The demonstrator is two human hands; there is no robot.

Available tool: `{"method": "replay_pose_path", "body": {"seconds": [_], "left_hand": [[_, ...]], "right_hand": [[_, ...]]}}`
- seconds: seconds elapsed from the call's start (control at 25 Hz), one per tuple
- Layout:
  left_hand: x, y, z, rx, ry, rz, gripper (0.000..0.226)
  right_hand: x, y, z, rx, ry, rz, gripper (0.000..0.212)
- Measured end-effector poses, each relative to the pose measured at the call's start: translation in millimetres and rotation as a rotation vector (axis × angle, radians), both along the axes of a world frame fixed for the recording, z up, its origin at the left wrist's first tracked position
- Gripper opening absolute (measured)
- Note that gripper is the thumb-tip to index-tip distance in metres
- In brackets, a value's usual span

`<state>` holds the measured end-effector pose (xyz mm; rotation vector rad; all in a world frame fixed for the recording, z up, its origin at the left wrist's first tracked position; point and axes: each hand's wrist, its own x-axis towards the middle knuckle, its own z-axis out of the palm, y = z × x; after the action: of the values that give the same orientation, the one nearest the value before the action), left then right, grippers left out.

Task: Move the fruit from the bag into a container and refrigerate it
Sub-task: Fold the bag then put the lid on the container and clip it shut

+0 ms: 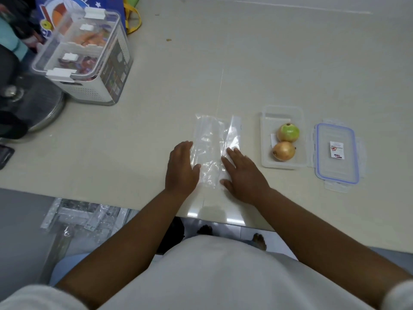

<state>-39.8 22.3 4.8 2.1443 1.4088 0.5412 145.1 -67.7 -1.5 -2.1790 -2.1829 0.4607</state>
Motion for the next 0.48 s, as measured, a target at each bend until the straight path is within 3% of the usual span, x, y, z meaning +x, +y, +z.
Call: {"method": "replay_pose_path", "body": {"seconds": [0.08, 0.2, 0.48], "left_hand": [[-1, 14, -2, 0.129, 0.261, -0.252, 0.058], [-2, 34, -10, 0.026, 0.540, -0.405, 0.057], [-2, 40, -13, -0.013, 0.495, -0.385, 0.061]], "right_hand": [[5, 23, -1, -0.030, -0.022, -0.021, 0.070], [12, 45, -4, -0.068, -0.047, -0.034, 0.068], [13, 46, 7, -0.049, -0.022, -0.037, 0.068]]}}
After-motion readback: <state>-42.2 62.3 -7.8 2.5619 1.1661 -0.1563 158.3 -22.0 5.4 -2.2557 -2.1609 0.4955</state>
